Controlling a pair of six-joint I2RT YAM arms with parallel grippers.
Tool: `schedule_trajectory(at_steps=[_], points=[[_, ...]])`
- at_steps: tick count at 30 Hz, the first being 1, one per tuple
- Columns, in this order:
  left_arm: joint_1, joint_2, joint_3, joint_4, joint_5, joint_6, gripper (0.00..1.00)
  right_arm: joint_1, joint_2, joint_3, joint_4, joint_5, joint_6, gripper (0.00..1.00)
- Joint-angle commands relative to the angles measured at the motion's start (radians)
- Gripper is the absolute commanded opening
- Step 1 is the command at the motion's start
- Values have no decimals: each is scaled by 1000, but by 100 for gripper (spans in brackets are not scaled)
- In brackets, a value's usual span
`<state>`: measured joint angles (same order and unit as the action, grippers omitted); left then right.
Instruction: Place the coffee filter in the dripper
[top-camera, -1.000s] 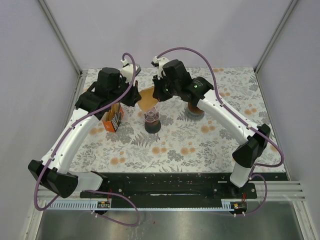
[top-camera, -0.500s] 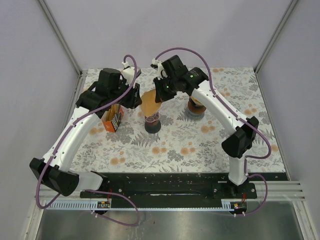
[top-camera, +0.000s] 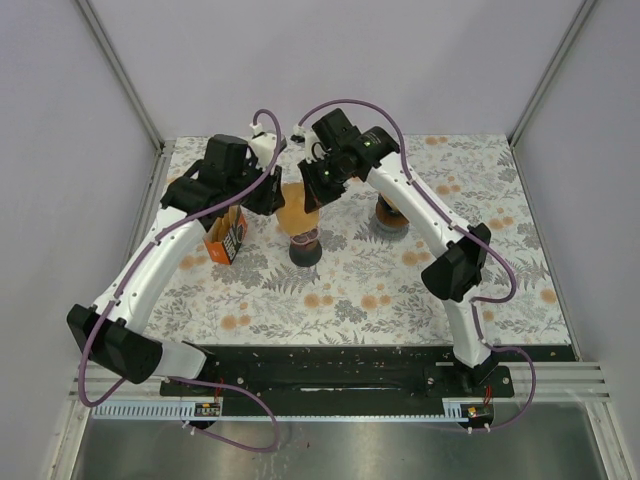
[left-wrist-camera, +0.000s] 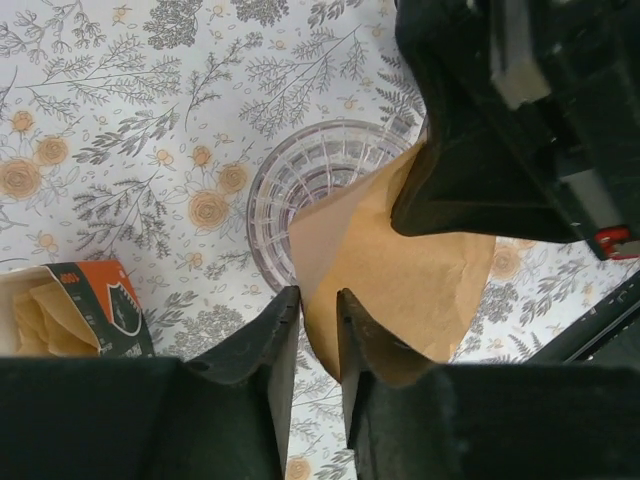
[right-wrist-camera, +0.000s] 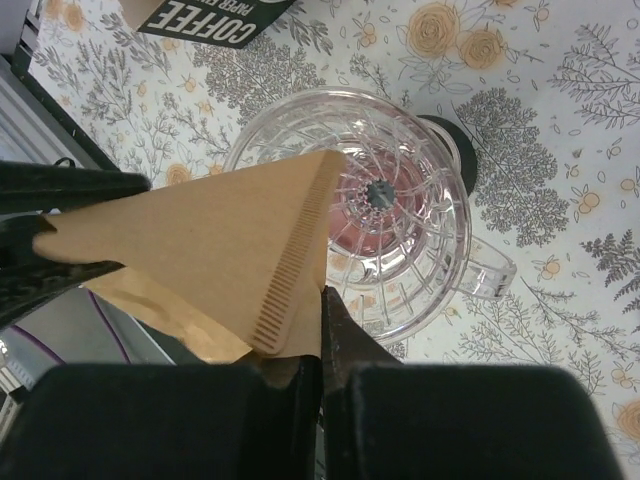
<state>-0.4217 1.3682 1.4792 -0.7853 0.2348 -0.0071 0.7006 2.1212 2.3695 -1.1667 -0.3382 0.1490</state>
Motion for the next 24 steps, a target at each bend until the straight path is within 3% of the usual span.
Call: schedule_trajectory(at_steps=[1,4,9,15,24], points=[[4,-9,-2,77,-14,1,17,-21,11,46,-44,-28,-19,0],[4,5,-8,77,1,1,1,-26,13,50,-39,-18,-20,4],[4,25,-2,75,20,-14,0,-26,-13,65,-11,2,-19,30],[21,60,7,63,49,-39,0,-26,-92,39,65,82,-37,46],[37,88,13,57,74,-41,0,-15,-288,-192,321,107,-19,50]])
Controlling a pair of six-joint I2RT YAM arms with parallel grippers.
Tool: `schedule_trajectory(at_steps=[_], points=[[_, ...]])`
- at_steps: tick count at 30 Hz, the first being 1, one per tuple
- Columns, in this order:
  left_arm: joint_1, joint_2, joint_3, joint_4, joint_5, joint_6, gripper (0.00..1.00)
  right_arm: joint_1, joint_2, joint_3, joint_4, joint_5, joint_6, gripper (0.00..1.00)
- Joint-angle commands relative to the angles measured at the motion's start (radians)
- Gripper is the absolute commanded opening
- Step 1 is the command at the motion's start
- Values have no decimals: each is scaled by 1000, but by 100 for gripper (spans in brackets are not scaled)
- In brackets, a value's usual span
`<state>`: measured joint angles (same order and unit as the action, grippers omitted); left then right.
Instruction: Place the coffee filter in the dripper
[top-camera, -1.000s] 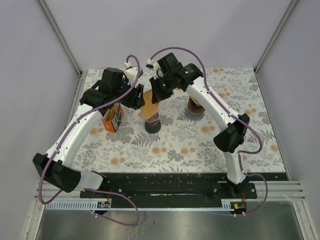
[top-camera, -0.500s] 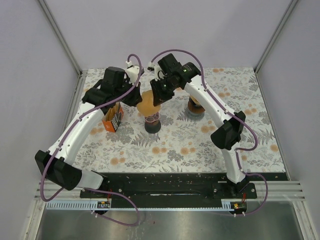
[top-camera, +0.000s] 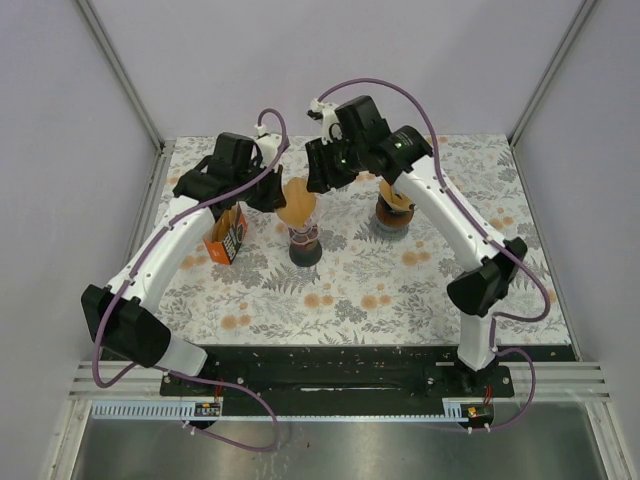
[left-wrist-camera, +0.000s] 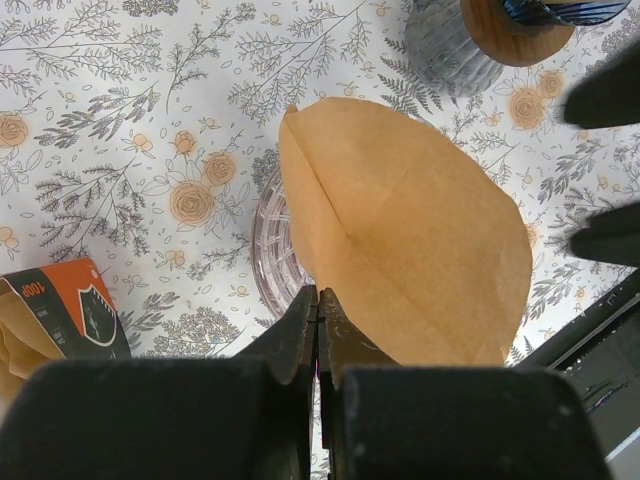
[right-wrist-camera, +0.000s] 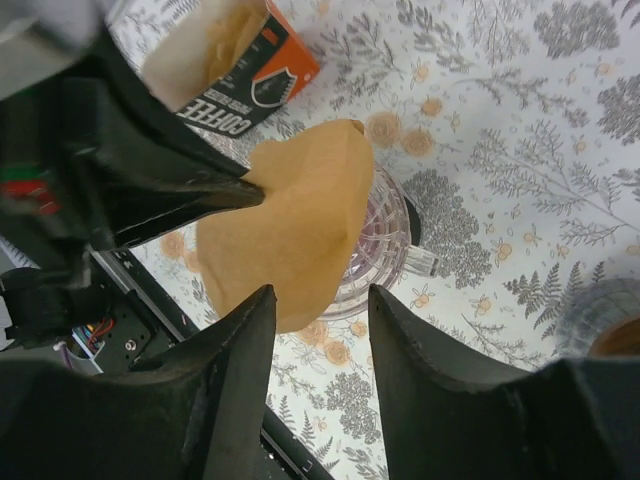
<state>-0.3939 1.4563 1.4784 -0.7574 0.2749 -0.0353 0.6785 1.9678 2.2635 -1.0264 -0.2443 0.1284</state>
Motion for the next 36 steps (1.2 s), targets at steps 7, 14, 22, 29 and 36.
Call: schedule_trajectory(at_steps=[7,14,22,29,36], points=[[12,13,17,30,33,-11,0,43,-127,-190,287,-53,30,8],[12,12,16,33,35,-12,0,64,45,-24,115,22,28,0],[24,1,16,36,41,-11,13,70,132,37,26,89,37,0],[49,-22,42,36,56,-6,41,110,230,155,-70,166,8,0],[113,-80,53,43,79,-17,67,144,305,258,-161,240,-15,0]])
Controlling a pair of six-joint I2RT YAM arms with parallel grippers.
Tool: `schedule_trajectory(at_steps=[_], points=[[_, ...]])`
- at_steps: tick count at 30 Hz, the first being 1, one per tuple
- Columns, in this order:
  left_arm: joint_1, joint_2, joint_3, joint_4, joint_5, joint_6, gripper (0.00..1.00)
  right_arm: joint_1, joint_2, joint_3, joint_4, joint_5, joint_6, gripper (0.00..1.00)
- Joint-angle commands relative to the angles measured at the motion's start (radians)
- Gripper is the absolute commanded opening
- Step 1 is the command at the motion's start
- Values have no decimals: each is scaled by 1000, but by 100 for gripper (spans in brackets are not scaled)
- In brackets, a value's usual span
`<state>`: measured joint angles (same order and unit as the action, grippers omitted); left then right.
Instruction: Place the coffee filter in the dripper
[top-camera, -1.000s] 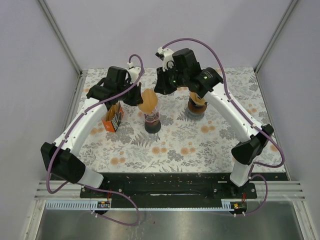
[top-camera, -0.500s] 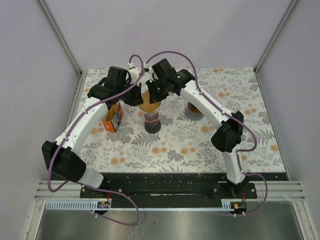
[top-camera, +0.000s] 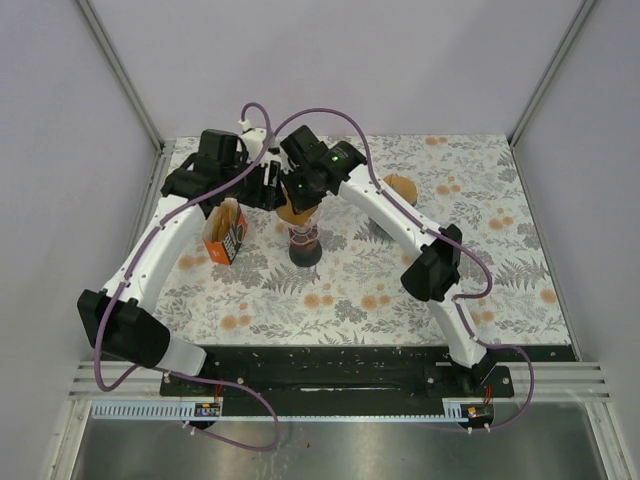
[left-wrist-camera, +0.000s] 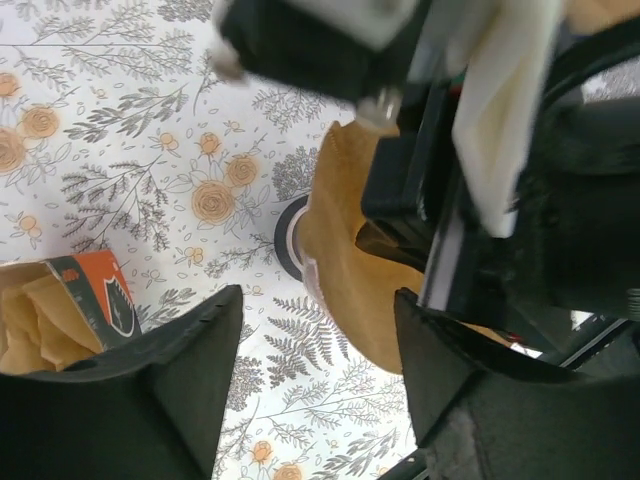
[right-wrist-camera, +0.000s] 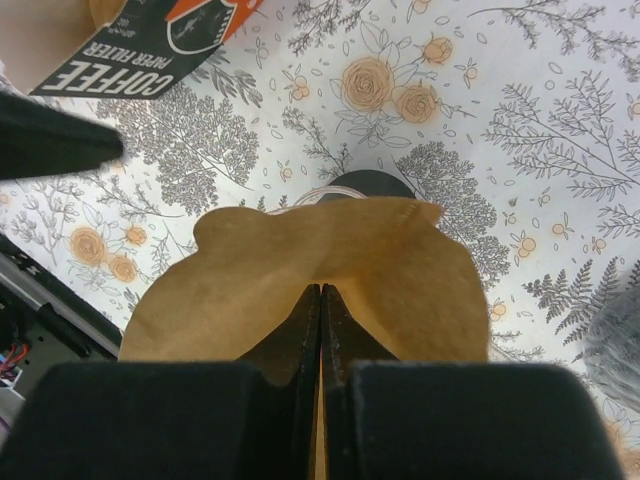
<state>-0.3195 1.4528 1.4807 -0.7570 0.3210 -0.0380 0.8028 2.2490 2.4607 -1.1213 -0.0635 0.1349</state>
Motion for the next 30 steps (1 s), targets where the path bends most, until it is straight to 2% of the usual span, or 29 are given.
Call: schedule_trajectory(at_steps=[1,10,20,30], points=[[51,-86,44,47,35,-19,70,22,30,64,-69,82,-21,0],[103,-149,-45,93,85,-52,75,53,86,119,-109,157,-52,0],[143,-180,-226,225,185,-230,74,58,115,100,-110,186,-64,0],[145,-161,-298,292,204,-296,73,61,132,78,-97,176,-70,0]])
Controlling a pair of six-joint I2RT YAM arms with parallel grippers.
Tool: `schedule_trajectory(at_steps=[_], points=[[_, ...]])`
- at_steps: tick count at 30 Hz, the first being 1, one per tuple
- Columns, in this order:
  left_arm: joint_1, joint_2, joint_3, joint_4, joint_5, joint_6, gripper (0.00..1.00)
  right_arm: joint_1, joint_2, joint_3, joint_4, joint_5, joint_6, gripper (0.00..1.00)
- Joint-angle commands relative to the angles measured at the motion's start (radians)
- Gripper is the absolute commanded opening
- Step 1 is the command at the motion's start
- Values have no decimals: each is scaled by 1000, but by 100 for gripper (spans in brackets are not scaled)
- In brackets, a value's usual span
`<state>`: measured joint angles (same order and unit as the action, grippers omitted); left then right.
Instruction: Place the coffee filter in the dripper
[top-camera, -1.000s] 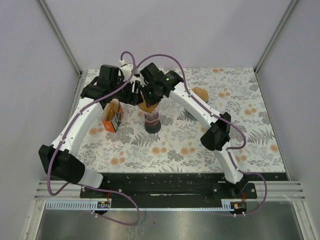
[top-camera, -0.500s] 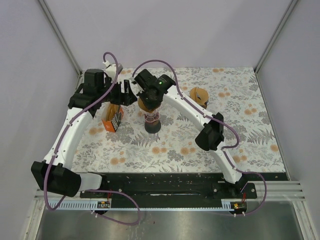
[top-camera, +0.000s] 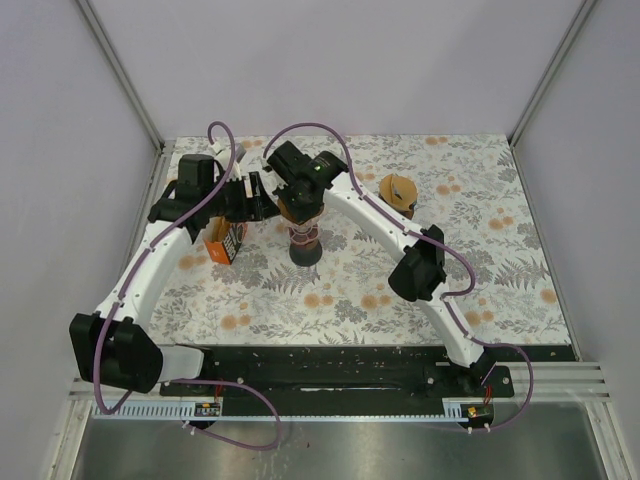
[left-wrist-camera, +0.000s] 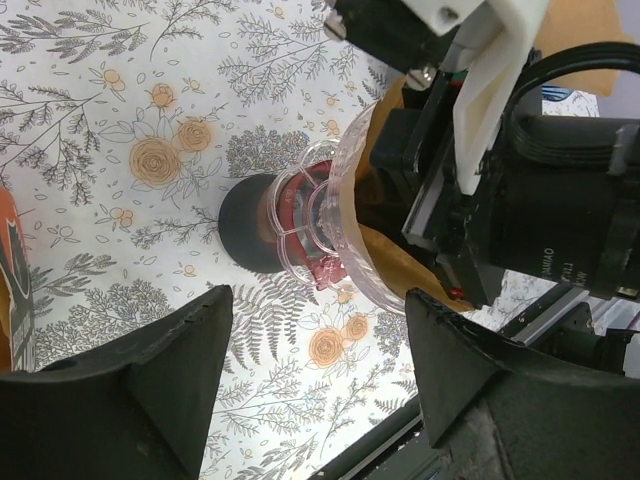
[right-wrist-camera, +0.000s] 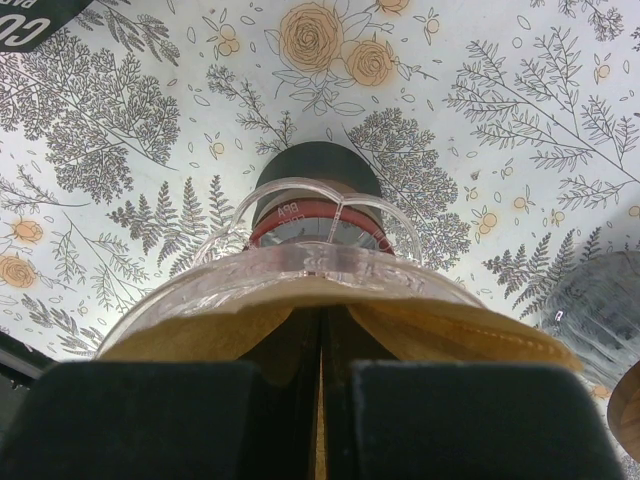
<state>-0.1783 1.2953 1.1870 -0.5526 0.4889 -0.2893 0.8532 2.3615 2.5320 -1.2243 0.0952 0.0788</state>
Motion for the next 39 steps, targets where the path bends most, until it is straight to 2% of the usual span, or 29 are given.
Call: schedule_trajectory(at_steps=[1,9,15,20,23,30,39], points=[[2,1,0,89,37,-48,72,10,19,5,6,11,-14,0],[8,35,17,117,51,-80,68,14,35,-15,5,-6,-16,0],[8,91,6,112,60,-90,52,15,39,-19,9,-31,-16,0],[10,111,6,114,59,-88,35,17,36,-19,12,-57,-19,0],[8,104,2,114,59,-83,30,17,19,-3,16,-77,-25,0],[7,76,-7,115,53,-68,25,7,-60,47,46,-92,-33,0],[7,62,-7,112,40,-57,24,-22,-126,45,72,-117,-33,0]])
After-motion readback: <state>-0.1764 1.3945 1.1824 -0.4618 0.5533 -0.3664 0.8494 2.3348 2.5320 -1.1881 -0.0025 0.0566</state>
